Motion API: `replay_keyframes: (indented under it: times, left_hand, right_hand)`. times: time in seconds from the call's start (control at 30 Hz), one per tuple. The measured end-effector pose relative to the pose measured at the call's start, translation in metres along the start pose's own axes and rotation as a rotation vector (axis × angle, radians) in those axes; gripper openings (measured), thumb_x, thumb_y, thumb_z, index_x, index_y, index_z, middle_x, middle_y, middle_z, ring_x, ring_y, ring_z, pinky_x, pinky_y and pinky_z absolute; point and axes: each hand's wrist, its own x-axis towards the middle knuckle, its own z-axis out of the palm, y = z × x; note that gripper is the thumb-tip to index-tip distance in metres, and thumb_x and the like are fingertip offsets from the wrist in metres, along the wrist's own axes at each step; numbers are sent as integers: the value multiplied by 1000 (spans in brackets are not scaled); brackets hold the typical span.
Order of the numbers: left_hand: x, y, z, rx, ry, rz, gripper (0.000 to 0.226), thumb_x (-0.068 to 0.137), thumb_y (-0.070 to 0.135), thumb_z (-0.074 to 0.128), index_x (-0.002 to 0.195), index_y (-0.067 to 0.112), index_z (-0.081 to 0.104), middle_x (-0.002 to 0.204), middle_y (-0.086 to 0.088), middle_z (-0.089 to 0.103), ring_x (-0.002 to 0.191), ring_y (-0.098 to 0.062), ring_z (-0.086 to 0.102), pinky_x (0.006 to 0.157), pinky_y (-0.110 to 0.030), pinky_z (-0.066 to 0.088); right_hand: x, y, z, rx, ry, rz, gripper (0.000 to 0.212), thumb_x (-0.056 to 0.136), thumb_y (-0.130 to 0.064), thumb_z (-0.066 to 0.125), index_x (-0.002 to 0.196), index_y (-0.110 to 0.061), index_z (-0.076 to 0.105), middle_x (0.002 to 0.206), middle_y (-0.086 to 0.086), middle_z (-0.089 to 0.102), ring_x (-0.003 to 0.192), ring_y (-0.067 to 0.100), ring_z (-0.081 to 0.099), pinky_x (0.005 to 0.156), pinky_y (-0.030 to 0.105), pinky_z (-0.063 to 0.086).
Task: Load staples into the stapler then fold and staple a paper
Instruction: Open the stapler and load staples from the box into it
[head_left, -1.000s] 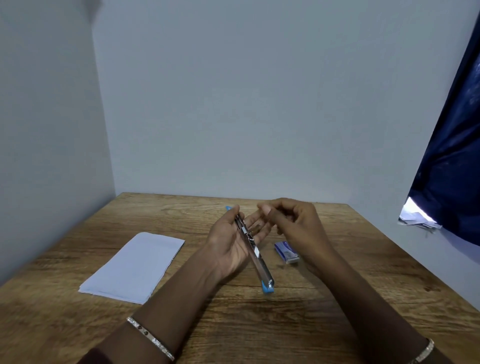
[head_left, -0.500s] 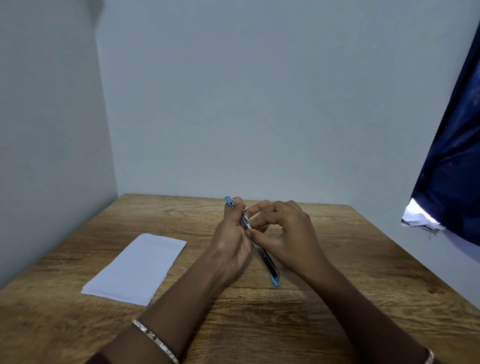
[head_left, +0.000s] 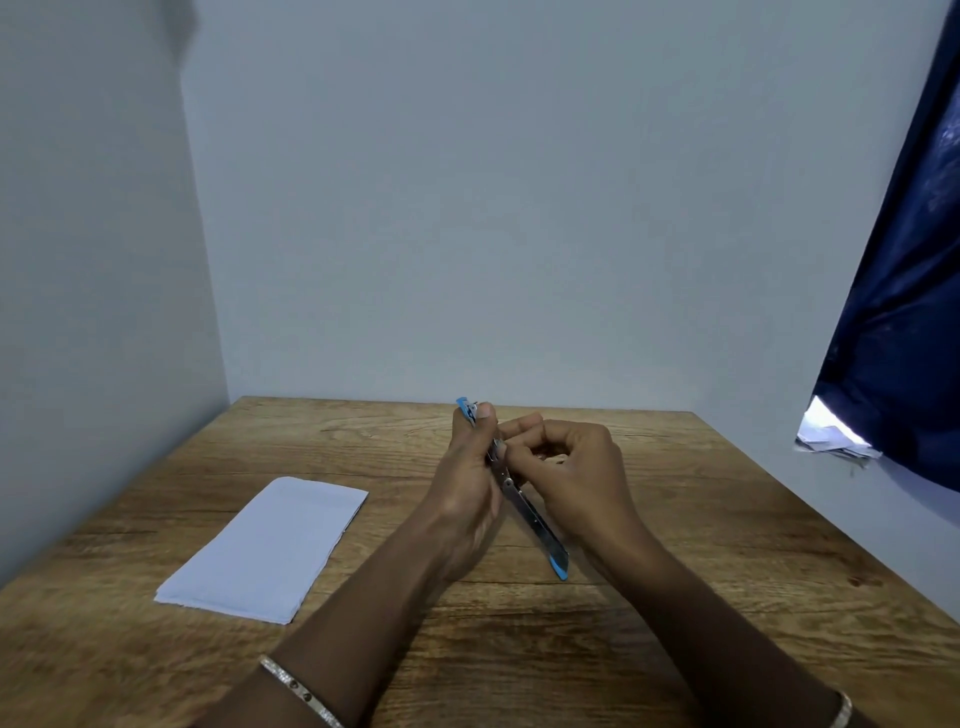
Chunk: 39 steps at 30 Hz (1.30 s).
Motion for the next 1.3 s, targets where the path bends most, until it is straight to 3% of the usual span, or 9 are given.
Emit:
replay_keyframes:
  times: [0.2,0.3,0.47,0.63,0.73,0.87,1.13,1.23,1.3]
  left_hand:
    - [-1,-2,1,11,-51,-18,40,110,30,37,145,10,36,131,-33,63,109,-40,71,92,-47,61]
    - [1,-2,0,14,-45,-9,39,110,29,38,146,14,35,132,-26,65,114,-38,70,93,-47,60]
    - [1,0,-2,-49,-62,-56,30,109,27,39,134,10,43,119,-24,72,107,-37,73,82,-49,64]
    - [0,2,-6,-68,-119,-80,23,110,27,38,92,14,44,90,-18,79,88,-29,79,69,-40,64]
    - [0,0,-5,-137,-86,-97,22,109,25,41,91,13,46,85,-18,79,88,-29,80,69,-38,65]
    - [-1,1,-3,-158,-32,-97,21,109,22,42,91,11,46,88,-21,75,80,-29,79,74,-36,66]
    - [-3,2,-1,-112,9,-85,13,108,22,43,105,11,48,93,-20,65,69,-25,75,68,-33,65]
    - [-3,1,-1,-128,-16,-86,17,108,23,43,98,11,47,84,-22,70,69,-28,77,64,-35,66]
    - [-2,1,-3,-138,-38,-93,20,109,24,42,94,12,46,95,-31,67,85,-36,74,70,-44,65]
  right_hand:
    - [2,0,-3,184,-34,126,4,82,-15,81,79,-14,82,79,5,81,75,20,79,71,35,64]
    - [4,-1,-6,334,-110,236,3,82,-5,79,81,-4,82,82,14,80,70,17,76,63,26,59]
    - [6,-4,-14,331,-157,256,7,82,-4,80,88,0,82,87,12,81,67,18,75,59,23,57]
    - [5,-9,-12,-92,-92,-27,1,82,-13,83,81,-14,83,62,1,75,51,2,68,52,9,48]
    - [4,-11,-10,-224,-53,-101,6,79,-14,82,76,-19,82,57,1,72,50,8,66,51,11,42]
    - [0,-10,-8,-208,-60,-106,7,78,-10,81,77,-17,82,64,-2,76,61,20,74,56,23,55]
    - [0,-4,-1,-242,-33,-141,13,74,-11,82,72,-24,79,64,-4,76,58,3,69,57,15,54]
    - [-1,-1,2,-149,-34,-43,12,72,-10,85,74,-21,80,67,-3,77,60,6,71,62,23,60]
    - [-1,-2,1,59,-24,87,12,70,-5,87,76,-13,80,72,5,79,67,15,75,65,32,62]
